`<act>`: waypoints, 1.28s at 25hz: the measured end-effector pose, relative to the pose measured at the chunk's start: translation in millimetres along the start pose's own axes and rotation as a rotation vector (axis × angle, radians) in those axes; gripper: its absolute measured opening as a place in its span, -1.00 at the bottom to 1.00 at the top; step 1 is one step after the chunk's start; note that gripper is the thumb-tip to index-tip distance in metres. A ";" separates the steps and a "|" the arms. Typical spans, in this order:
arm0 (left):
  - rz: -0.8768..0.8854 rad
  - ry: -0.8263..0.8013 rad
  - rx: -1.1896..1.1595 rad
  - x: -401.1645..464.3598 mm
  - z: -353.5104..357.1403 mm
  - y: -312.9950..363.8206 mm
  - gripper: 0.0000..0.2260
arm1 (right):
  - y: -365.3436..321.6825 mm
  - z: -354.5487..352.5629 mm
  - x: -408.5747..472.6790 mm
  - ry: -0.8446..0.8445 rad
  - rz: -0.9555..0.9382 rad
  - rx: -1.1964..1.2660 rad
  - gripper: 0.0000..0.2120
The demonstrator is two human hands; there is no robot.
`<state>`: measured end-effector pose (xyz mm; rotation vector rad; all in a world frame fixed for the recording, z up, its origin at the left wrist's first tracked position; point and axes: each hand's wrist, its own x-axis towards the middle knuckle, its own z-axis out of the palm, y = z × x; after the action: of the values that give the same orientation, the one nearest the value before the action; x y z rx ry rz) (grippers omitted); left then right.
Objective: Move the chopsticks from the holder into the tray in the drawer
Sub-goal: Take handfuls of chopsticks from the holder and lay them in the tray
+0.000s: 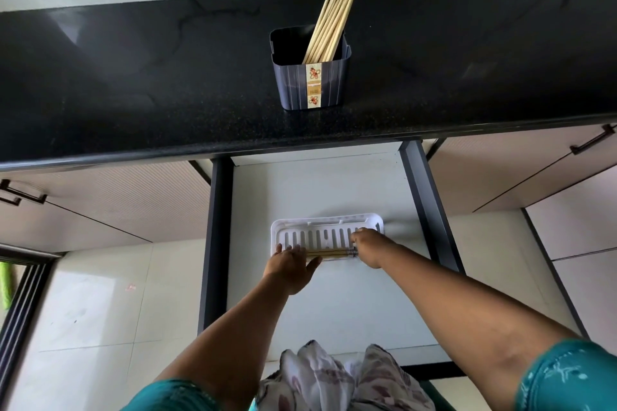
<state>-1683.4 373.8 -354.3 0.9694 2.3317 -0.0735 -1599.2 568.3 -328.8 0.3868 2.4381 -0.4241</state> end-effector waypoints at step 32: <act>0.055 0.699 -0.452 75.0 -359.7 48.9 -0.65 | -70.7 -340.2 57.5 0.802 0.233 0.962 -0.71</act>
<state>-1876.6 553.7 -94.2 0.9107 2.7359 0.9087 -1850.1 646.5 -94.3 1.4524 2.6744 -1.5785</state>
